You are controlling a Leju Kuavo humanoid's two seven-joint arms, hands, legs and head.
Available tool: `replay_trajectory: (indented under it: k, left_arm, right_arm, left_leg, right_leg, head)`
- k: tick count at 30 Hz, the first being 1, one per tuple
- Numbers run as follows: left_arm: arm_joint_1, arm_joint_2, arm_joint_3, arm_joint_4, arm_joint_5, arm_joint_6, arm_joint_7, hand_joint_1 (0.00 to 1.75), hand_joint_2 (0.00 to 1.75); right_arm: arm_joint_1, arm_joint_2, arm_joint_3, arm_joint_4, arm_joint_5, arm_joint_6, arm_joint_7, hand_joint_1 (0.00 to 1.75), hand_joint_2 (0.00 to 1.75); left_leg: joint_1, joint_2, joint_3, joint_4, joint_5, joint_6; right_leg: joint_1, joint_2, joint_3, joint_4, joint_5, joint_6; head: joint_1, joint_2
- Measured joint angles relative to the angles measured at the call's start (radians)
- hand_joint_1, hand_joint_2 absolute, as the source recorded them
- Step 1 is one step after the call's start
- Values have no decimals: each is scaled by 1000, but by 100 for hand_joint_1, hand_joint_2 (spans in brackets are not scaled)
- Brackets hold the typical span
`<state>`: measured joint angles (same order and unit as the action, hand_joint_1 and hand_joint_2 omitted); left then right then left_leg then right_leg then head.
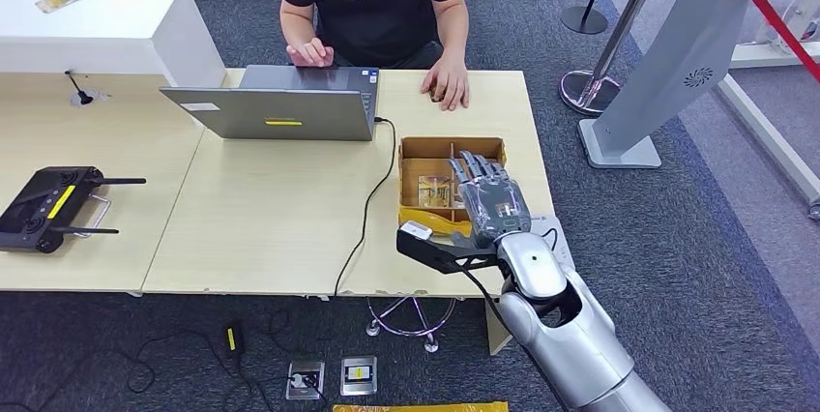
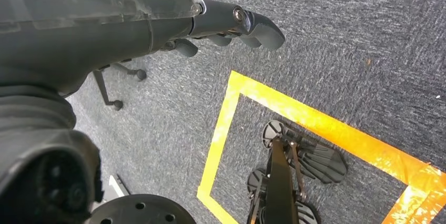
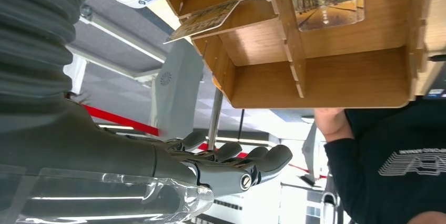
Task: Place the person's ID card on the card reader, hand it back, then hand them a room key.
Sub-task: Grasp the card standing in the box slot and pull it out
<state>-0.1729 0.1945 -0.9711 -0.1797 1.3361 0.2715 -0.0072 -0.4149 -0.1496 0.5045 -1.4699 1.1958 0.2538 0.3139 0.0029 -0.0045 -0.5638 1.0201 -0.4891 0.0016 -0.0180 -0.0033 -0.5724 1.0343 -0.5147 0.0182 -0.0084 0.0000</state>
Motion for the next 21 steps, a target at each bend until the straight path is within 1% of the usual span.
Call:
replay_trajectory:
  k: [7,13,21]
  left_arm:
    - [0,5,0,0,-4,-4,0,0,0]
    - [-1,14,0,0,-12,-12,0,0,0]
    - [-1,16,0,0,-13,-8,0,0,0]
  right_arm:
    - [-15,2,-18,43,-15,-31,19,0,175]
    - [-22,27,-24,64,0,-42,54,0,175]
    - [-49,36,-27,114,0,-58,18,0,175]
  left_leg:
    - [0,0,0,0,0,0]
    - [0,0,0,0,0,0]
    - [0,0,0,0,0,0]
  right_leg:
    - [0,0,0,0,0,0]
    - [0,0,0,0,0,0]
    - [0,0,0,0,0,0]
  head:
    - [0,0]
    - [0,0]
    - [0,0]
